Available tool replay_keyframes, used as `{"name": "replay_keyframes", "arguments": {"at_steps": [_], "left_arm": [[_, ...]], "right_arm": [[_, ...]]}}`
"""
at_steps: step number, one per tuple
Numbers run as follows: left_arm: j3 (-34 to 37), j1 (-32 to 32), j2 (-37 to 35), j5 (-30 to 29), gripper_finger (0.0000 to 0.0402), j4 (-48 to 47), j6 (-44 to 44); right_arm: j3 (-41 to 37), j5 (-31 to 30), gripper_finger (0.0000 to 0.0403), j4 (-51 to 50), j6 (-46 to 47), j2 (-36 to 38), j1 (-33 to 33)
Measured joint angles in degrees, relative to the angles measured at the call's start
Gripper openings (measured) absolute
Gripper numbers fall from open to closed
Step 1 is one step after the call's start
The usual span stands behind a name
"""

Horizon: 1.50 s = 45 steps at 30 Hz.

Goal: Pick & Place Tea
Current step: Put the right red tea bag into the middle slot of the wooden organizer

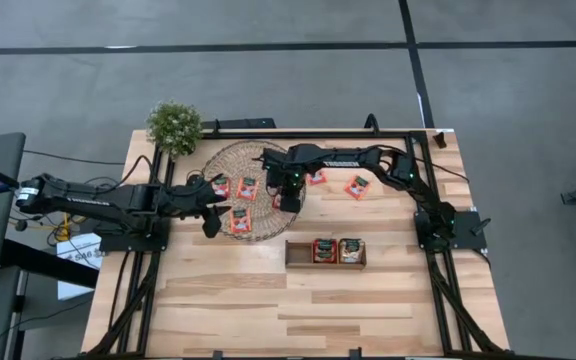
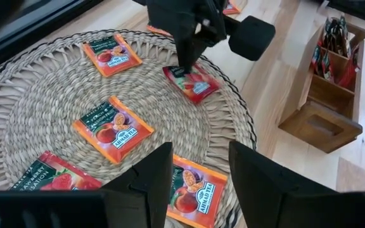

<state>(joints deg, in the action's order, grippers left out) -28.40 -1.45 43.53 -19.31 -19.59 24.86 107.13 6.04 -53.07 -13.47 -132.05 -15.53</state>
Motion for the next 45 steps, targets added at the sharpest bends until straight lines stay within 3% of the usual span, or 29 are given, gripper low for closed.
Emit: {"name": "replay_keyframes", "arguments": {"at_steps": [5,15,28,40,45], "left_arm": [[0.0,0.0,0.0,0.0,0.0147,0.1,0.0],[0.0,0.0,0.0,0.0,0.0147,0.1,0.0],[0.0,0.0,0.0,1.2,0.0147,0.0,-2.3],[0.0,-0.2,0.0,1.5,0.0147,0.1,-1.2],[0.0,-0.2,0.0,1.9,0.0147,0.1,1.2]], "right_arm": [[4.2,-0.5,0.0003,-2.7,-0.5,0.0,0.0],[14.6,-9.4,0.0002,-16.0,-2.0,0.0,2.0],[24.7,-22.5,0.0,-36.8,0.7,0.2,13.9],[24.8,-29.8,0.0,-36.9,12.7,9.1,23.4],[21.0,-31.8,0.0,-37.0,18.1,10.6,29.5]]}}
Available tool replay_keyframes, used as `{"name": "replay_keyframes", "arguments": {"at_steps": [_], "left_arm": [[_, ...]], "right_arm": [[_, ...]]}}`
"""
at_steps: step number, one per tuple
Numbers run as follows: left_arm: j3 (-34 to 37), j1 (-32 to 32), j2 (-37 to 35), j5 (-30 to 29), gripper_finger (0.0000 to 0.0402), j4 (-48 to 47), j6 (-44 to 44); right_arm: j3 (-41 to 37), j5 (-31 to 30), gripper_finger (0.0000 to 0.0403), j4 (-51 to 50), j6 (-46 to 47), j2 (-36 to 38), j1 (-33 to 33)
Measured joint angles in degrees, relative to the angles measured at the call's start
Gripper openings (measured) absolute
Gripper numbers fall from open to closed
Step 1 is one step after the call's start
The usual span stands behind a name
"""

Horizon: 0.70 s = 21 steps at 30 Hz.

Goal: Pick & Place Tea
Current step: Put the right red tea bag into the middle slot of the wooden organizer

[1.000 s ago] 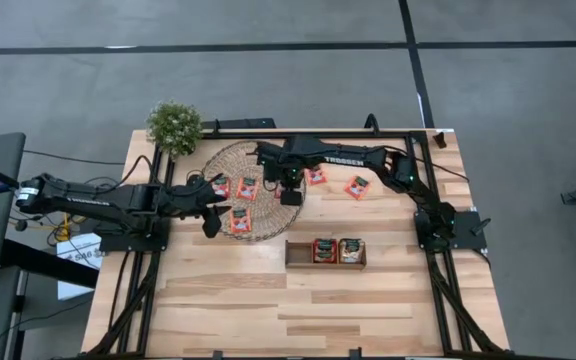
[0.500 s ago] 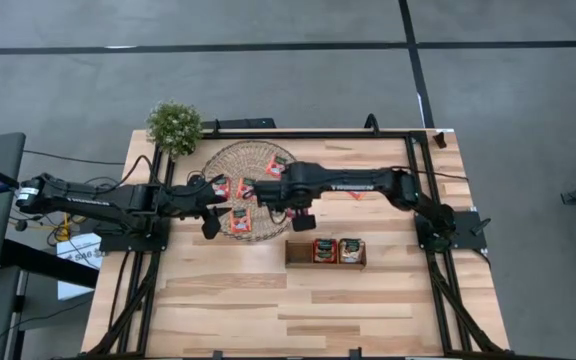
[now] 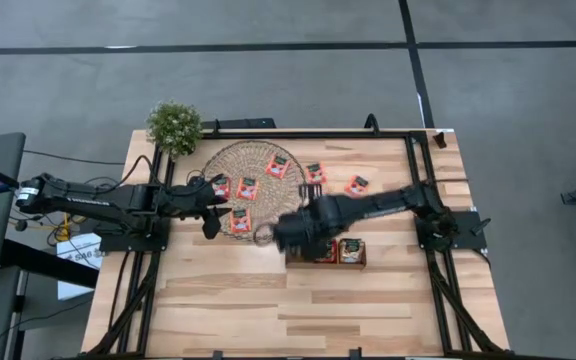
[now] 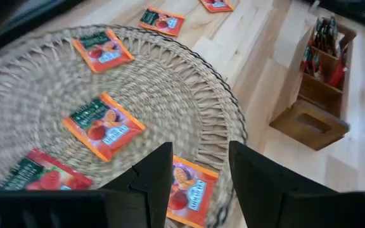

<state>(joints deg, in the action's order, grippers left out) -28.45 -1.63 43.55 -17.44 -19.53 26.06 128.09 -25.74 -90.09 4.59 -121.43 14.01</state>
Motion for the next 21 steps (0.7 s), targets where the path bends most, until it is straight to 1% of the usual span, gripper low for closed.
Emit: {"name": "replay_keyframes", "arguments": {"at_steps": [4,11,17,21], "left_arm": [[0.0,0.0,0.0,3.1,0.0147,0.0,0.8],[0.0,0.0,0.0,7.6,0.0147,0.0,3.7],[0.0,0.0,0.0,7.3,0.0147,0.3,4.4],[0.0,0.0,0.0,7.3,0.0147,0.4,4.4]], "right_arm": [[-4.5,-0.6,0.0,0.0,6.3,0.0,5.1],[-14.4,-4.9,0.0,0.1,18.4,0.0,13.1],[-21.3,-8.6,0.0,1.1,25.7,0.1,16.2],[-25.4,-10.0,0.0,3.7,27.0,0.0,16.3]]}}
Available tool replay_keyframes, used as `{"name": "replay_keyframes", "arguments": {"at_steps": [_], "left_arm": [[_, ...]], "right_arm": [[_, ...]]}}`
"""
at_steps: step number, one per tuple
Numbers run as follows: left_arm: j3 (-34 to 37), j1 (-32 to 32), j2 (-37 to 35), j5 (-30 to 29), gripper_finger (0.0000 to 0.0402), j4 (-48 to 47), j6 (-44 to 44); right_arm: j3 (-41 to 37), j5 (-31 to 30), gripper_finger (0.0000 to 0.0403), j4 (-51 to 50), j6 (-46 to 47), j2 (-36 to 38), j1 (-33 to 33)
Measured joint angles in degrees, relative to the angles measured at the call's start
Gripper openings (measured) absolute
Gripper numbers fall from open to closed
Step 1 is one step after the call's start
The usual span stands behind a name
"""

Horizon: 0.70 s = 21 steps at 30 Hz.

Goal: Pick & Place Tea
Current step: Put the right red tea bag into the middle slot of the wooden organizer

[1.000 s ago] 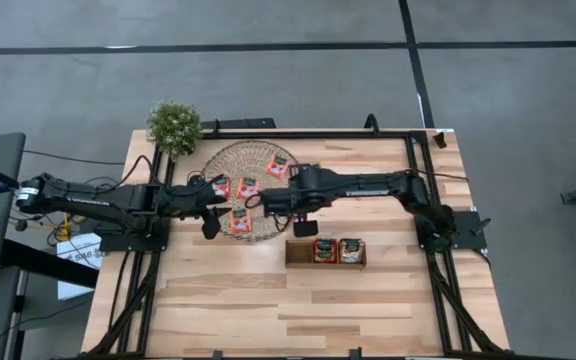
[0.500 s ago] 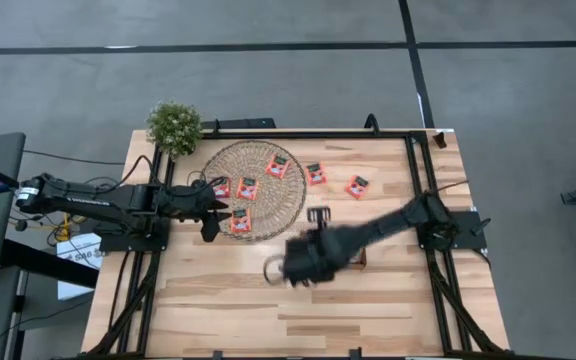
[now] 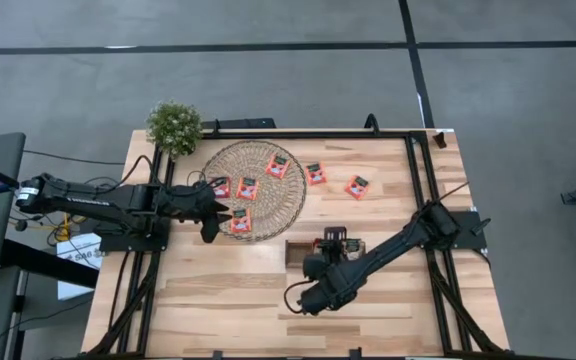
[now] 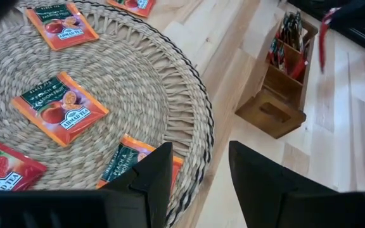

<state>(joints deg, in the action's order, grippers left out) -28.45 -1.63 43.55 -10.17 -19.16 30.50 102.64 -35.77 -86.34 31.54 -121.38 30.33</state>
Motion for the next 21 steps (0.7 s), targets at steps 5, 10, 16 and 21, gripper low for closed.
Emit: {"name": "replay_keyframes", "arguments": {"at_steps": [5,10,16,21], "left_arm": [[0.0,0.0,0.0,0.0,0.0147,0.0,0.0],[0.0,0.0,0.0,-0.1,0.0147,0.0,0.0],[0.0,0.0,0.0,-0.9,0.0147,0.0,-0.1],[0.0,0.0,0.0,-1.0,0.0147,0.0,-0.2]], "right_arm": [[-4.4,-0.3,0.0,1.8,1.0,0.0,-0.1],[-6.9,-0.7,0.0,1.6,2.1,0.0,-1.1],[-7.7,-1.6,0.0,3.1,2.1,-0.1,-1.8],[-7.7,-2.3,0.0,3.5,2.0,-0.1,-1.9]]}}
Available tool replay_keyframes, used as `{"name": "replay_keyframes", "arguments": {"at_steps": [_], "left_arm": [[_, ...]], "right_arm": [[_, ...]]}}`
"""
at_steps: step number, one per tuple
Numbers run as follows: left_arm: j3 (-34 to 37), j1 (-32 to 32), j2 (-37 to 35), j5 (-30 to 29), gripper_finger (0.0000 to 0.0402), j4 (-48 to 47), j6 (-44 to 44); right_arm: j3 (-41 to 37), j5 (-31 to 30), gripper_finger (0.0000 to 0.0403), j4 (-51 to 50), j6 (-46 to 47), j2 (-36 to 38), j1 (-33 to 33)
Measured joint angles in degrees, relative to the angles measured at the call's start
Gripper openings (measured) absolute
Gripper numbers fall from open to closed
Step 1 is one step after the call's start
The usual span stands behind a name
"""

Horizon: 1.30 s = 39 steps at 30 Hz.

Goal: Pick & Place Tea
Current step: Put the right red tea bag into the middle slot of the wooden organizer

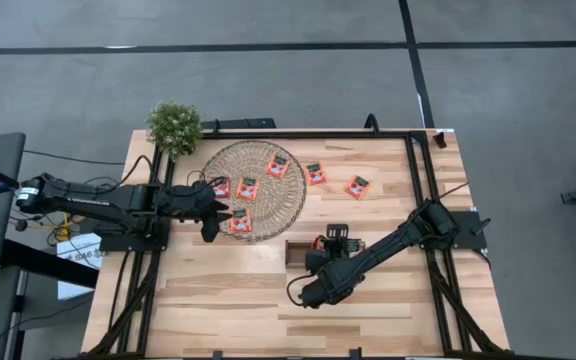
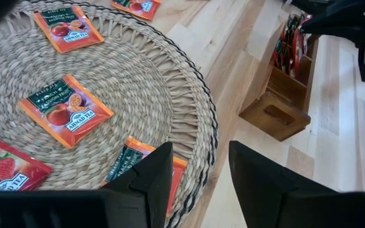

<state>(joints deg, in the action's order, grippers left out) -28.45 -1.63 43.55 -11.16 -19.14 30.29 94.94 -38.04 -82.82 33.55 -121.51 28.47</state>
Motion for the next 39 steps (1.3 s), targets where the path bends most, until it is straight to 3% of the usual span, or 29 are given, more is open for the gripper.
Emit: {"name": "replay_keyframes", "arguments": {"at_steps": [39], "left_arm": [[0.0,0.0,0.0,0.0,0.0147,0.0,-1.1]], "right_arm": [[0.0,0.8,0.0002,0.8,-1.0,-0.7,-0.4]]}}
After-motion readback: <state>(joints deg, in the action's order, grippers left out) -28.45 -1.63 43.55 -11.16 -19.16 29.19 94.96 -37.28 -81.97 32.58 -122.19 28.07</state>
